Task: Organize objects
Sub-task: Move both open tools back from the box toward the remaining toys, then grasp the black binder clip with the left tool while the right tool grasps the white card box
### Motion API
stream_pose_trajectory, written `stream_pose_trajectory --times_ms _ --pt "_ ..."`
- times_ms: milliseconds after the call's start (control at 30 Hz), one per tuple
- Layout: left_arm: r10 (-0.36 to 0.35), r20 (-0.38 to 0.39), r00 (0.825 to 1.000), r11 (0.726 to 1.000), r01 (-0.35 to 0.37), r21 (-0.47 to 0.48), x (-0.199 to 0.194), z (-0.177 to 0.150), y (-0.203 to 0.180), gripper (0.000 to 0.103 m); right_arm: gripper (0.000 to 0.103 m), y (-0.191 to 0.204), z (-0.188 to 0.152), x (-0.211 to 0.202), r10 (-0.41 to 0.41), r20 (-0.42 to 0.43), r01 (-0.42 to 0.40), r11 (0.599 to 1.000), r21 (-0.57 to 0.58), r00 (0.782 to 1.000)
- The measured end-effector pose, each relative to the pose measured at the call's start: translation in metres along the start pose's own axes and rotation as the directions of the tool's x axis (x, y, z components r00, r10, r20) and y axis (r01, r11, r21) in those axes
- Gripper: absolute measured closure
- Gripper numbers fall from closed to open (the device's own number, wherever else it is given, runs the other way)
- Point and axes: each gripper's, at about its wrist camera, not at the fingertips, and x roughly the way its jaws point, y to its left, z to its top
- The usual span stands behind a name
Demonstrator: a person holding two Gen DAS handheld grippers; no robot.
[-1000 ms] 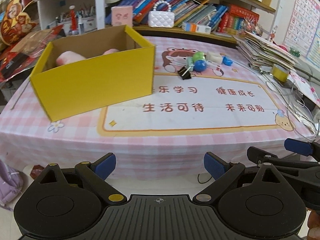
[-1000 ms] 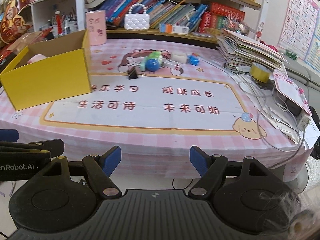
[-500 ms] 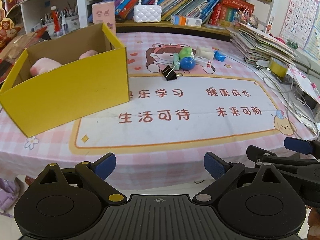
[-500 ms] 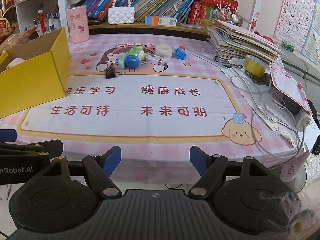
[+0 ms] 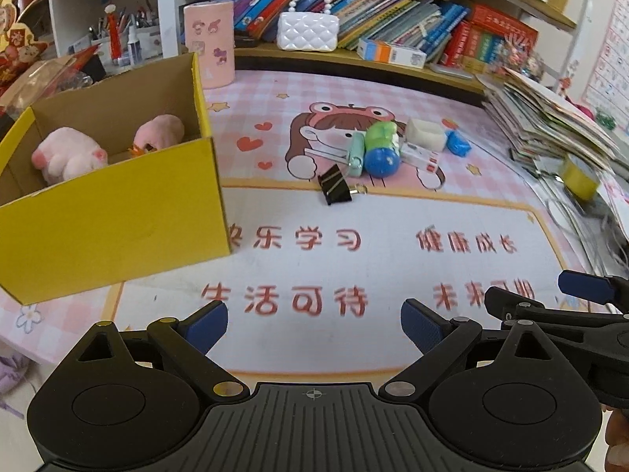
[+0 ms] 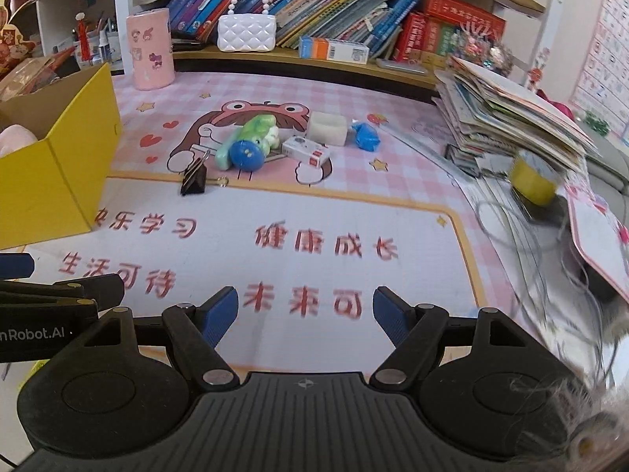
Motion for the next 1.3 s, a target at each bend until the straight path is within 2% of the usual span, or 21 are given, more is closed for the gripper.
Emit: stream_pose_trajectory --times_ms 367,733,833,900,1000,1100,1267,1300 --pt "0.021 0.006 1.0 0.999 -0.021 -0.026 0.026 0.032 -0.023 0.007 0.028 -0.032 0.032 0.039 0.06 -0.003 -0.06 0.998 0.01 0.998" --pt "0.038 0.016 0.999 0.999 -0.038 -0.004 0.052 0.057 -0.045 0.009 0.029 -0.071 0.053 0.066 0.063 0.022 -0.065 0.995 0.079 0.998" --pt "0.05 0.027 0.998 0.999 -0.049 -0.005 0.062 0.063 -0.049 0.019 0.03 -0.078 0.058 0.073 0.056 0.025 -0.058 0.995 0.085 0.998" --pt "0.063 0.031 0.998 0.998 -0.062 -0.013 0.072 0.067 -0.051 0.034 0.03 -0.082 0.061 0.077 0.052 0.031 -0.055 0.995 0.088 0.998" --pt "0.084 0.038 0.996 0.996 -0.083 -0.025 0.091 0.073 -0.053 0.049 0.03 -0.087 0.066 0.081 0.048 0.039 -0.052 0.994 0.094 0.998" --pt "0.131 0.057 0.99 0.991 -0.13 -0.014 0.108 0.08 -0.058 0.057 0.03 -0.089 0.069 0.085 0.056 0.04 -0.059 0.995 0.086 0.998" --pt "0.173 0.074 0.982 0.984 -0.175 0.02 0.13 0.086 -0.062 0.061 0.03 -0.088 0.074 0.093 0.07 0.039 -0.072 0.995 0.066 0.997" --pt "0.182 0.078 0.98 0.982 -0.185 0.026 0.134 0.087 -0.063 0.066 0.03 -0.088 0.075 0.094 0.073 0.038 -0.075 0.995 0.064 0.997"
